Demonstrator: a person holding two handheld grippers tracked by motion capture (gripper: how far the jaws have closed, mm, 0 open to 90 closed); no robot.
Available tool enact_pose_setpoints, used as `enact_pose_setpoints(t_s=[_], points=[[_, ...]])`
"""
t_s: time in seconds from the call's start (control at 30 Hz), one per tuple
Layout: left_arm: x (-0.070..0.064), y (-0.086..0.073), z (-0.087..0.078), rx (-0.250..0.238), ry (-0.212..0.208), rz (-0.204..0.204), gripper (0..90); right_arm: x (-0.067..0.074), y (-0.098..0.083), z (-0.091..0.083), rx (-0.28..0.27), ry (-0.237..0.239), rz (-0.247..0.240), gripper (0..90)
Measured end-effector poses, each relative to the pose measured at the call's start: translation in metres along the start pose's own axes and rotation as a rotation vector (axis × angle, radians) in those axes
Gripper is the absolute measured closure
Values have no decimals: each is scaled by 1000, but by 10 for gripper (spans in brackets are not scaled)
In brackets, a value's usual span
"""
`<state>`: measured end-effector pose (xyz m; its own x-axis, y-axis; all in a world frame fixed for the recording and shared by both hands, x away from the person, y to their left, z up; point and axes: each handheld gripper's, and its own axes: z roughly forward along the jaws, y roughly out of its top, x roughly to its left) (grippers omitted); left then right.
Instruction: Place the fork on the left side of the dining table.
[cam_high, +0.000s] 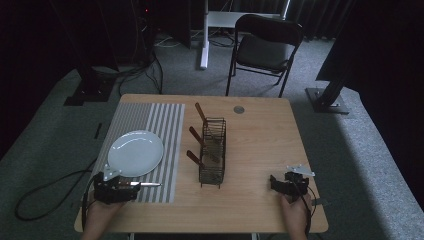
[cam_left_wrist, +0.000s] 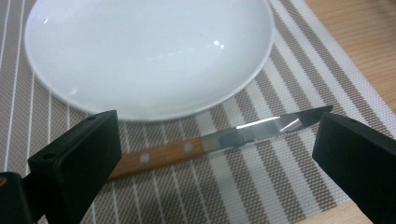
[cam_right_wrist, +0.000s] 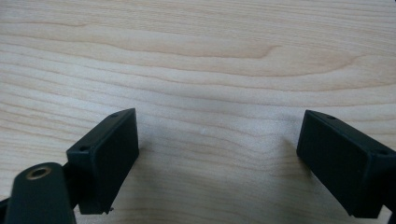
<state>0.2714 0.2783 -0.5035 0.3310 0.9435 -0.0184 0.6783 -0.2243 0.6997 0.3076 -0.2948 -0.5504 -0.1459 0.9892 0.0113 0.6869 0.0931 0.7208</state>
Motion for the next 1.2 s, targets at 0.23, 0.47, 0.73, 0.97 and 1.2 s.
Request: enact_pose_setpoints(t_s=[0.23,0.47,0.73,0.97,1.2], points=[[-2,15,5,-2,-29,-5,13,0,0,0,-1,0,-2,124],[-7,32,12,-27,-74,10,13,0,0,0,-1,0,-2,124],[-13,57,16,-66,-96,19,29,0,0,0,-1,0,-2,125],[-20,82,17,-90,-113,36,28,0,0,0,-1,0,-2,125],[-25,108,21,-104,-131,53,29,0,0,0,-1,0,-2,125]])
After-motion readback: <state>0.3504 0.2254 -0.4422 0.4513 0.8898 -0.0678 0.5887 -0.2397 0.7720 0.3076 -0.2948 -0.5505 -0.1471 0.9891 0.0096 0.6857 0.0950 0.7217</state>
